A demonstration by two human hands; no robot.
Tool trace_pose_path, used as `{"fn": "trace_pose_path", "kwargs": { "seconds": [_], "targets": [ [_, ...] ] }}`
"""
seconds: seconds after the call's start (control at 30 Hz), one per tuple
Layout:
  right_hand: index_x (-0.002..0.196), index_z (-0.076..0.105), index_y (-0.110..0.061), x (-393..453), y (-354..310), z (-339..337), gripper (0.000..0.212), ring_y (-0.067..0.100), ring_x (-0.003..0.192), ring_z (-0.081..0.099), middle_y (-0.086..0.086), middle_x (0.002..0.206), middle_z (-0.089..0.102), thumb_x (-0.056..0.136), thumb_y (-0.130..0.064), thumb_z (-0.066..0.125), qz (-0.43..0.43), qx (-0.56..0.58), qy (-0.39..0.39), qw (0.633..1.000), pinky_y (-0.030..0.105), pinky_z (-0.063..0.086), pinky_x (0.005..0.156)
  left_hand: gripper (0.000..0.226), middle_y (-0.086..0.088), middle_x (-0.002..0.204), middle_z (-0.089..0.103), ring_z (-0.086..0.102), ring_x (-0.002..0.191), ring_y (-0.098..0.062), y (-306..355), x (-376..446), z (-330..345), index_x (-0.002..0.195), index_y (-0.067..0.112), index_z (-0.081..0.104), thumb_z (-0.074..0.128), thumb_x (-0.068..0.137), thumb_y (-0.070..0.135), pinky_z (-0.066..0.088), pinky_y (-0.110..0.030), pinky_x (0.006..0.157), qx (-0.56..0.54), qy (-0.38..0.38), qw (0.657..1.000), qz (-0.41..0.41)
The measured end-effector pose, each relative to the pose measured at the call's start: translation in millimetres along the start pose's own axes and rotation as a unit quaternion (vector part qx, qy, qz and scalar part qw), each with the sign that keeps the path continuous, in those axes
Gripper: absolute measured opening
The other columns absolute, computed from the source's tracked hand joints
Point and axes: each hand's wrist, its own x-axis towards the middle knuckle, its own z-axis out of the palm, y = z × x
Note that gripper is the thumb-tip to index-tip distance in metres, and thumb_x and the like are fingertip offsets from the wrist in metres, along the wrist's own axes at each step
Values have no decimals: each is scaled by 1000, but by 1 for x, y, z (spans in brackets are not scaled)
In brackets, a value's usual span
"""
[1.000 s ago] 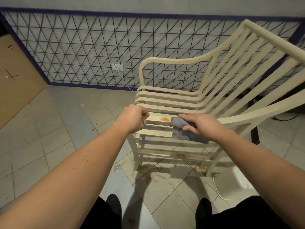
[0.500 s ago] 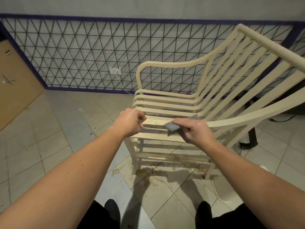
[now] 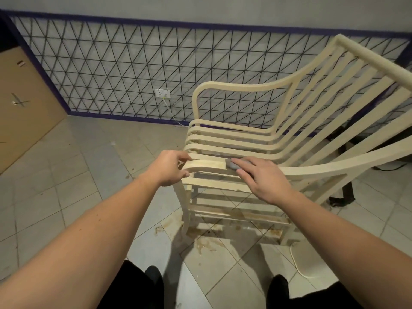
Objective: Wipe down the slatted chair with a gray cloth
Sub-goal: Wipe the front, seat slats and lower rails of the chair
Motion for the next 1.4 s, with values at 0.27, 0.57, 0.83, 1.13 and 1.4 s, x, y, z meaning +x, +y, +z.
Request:
{"fn": "trace_pose_path", "kwargs": {
  "seconds": [0.27,0.57,0.83,1.13,1.4],
  "targets": [
    [132,64,-27,31,-50,41,45,26,137,48,-1,144,55,90,-12,69,-144,60,56,986,46,41,111,30,6,102,75,66,91,-13,-12,-2,7,112,24,77,79,83,33,56,-36,90,-31,28,999,-4],
    [124,67,-27,2,-8,-20,39,6,122,58,-17,133,60,90,-13,56,-1,177,166,970,36,47,108,68,8,131,65,60,111,-12,-20,-7,11,140,32,57,85,78,32,50,-33,100,-92,10,996,-11],
    [143,51,-31,17,-55,30,50,16,143,38,-9,151,47,96,-15,57,-50,75,42,995,42,26,120,73,6,141,57,54,125,-17,-25,-16,6,143,33,52,85,78,28,46,-41,107,-115,24,992,-40],
    [134,61,-14,4,-40,32,60,35,141,40,7,146,53,78,3,75,-230,-122,65,963,51,27,118,42,8,140,58,53,125,-14,-9,-10,2,133,29,62,67,93,14,37,-25,103,-105,16,994,15],
    [138,58,-15,-55,34,-14,64,36,143,37,3,149,46,76,-5,71,-98,-126,149,976,50,26,116,46,1,143,55,54,127,-18,48,14,-6,131,29,63,47,93,9,42,-26,100,-70,-35,993,93]
  ]
}}
